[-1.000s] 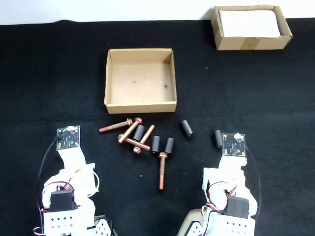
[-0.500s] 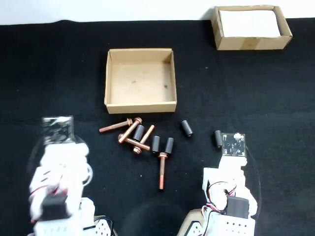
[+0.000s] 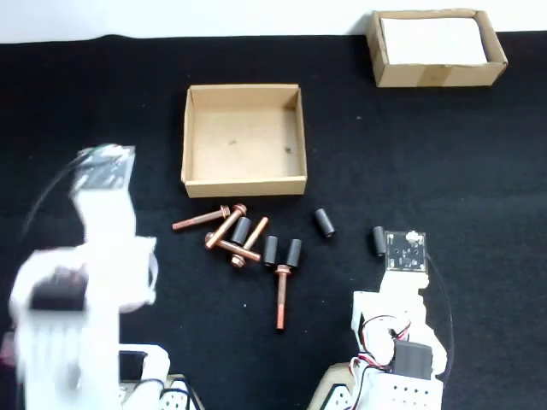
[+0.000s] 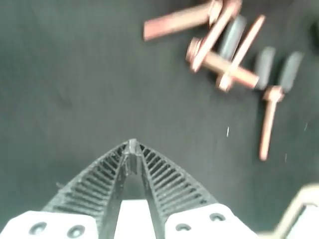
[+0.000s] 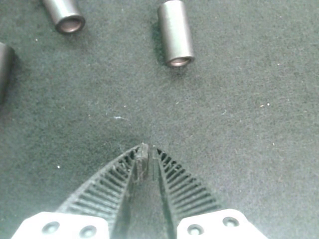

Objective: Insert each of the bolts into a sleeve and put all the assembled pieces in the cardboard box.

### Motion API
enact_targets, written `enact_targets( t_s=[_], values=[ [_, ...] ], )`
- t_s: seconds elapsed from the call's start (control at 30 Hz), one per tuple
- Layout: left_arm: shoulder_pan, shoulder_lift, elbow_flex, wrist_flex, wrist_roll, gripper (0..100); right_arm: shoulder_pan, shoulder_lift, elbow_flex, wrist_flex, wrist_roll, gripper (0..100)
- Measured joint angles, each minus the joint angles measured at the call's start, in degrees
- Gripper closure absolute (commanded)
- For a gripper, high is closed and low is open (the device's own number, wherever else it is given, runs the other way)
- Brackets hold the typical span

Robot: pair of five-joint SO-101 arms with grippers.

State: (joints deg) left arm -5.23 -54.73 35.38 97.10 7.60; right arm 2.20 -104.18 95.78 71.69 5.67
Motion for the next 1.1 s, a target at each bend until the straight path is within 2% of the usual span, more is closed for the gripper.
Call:
enact_targets(
  t_s=[0.2, 0.47, 0.57, 0.63, 0.7, 0.8, 0.97, 1.1],
  values=[
    [-0.09, 3.60, -0.26, 1.23, 8.35, 99, 0.00, 0.00, 0.00, 0.00, 0.00, 98.4],
    [0.00, 3.96, -0.26, 1.23, 9.93, 99, 0.00, 0.00, 0.00, 0.00, 0.00, 97.7],
    [0.00, 3.96, -0.26, 1.23, 9.93, 99, -0.70, 0.00, 0.00, -5.36, 0.00, 91.7],
    [0.00, 3.96, -0.26, 1.23, 9.93, 99, -1.14, 0.00, 0.00, -9.85, 0.00, 84.0],
    [0.00, 3.96, -0.26, 1.23, 9.93, 99, -1.23, 0.00, -0.62, -10.11, -1.14, 74.6],
    [0.00, 3.96, -0.26, 1.23, 9.93, 99, -1.23, -0.09, -7.74, -7.30, -6.51, 65.2],
    [0.00, 3.96, -0.26, 0.26, 9.93, 99, -3.78, 1.76, -21.80, 0.79, -8.88, 66.7],
    [0.00, 3.96, -0.26, -3.34, 9.93, 99, -4.75, 13.27, -33.76, 4.84, -9.23, 67.2]
  ],
)
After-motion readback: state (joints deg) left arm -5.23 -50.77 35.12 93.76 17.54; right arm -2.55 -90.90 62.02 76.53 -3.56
